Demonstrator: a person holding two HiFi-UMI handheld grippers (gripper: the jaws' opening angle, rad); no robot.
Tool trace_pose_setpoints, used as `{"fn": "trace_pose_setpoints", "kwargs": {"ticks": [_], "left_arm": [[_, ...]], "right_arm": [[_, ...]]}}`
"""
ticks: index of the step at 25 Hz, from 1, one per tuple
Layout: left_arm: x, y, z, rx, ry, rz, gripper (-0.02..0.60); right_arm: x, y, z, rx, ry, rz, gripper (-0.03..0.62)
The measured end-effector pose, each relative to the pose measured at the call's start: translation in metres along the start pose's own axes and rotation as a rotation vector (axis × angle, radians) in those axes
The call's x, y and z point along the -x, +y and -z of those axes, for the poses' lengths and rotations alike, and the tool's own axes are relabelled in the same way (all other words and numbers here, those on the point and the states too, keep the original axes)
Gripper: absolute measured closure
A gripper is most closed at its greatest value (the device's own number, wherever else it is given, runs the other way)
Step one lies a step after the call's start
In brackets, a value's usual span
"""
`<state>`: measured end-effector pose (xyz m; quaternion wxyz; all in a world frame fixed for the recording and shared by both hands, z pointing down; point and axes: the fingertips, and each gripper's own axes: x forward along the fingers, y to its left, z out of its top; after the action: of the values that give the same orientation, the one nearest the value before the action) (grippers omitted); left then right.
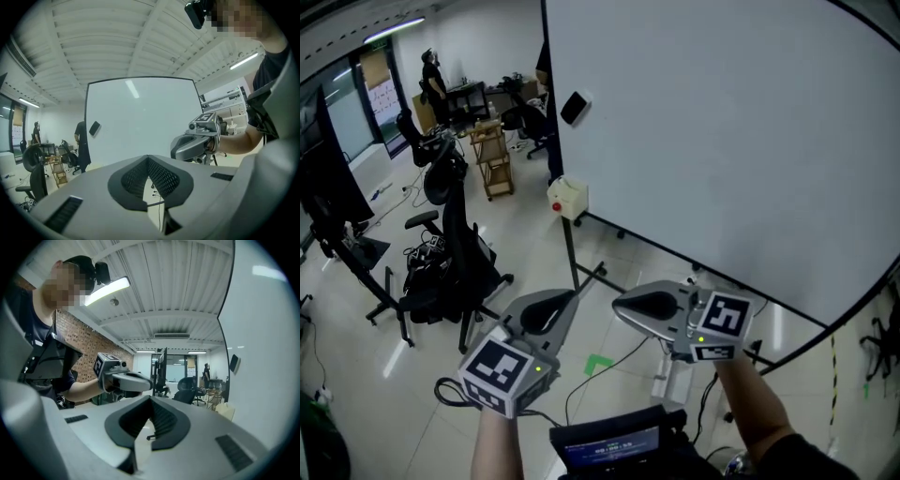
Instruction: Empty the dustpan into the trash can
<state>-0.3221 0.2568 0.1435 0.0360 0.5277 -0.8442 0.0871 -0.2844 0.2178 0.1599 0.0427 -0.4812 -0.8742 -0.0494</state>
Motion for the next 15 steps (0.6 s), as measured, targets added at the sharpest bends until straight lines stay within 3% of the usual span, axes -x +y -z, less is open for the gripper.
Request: {"fn": "trace_pose_setpoints", "kwargs": {"ticks": [8, 12, 15], "left_arm": [[0.01, 0.022, 0.021, 0.073, 0.016, 0.024, 0.583], [0.002, 0.033, 0.031, 0.093, 0.036, 0.019, 0.583], [-0.002, 0.05, 0.034, 0.094, 0.057, -0.003, 0.583]], "right_arm": [[-0.026, -0.001, -0.004, 0.005, -0.082, -0.034, 0.586], [-0.029, -0.013, 0.006, -0.073, -0.051, -0.048, 0.586], [-0.042, -0.032, 0.01, -0.07, -0.047, -0.073, 0.586]]}}
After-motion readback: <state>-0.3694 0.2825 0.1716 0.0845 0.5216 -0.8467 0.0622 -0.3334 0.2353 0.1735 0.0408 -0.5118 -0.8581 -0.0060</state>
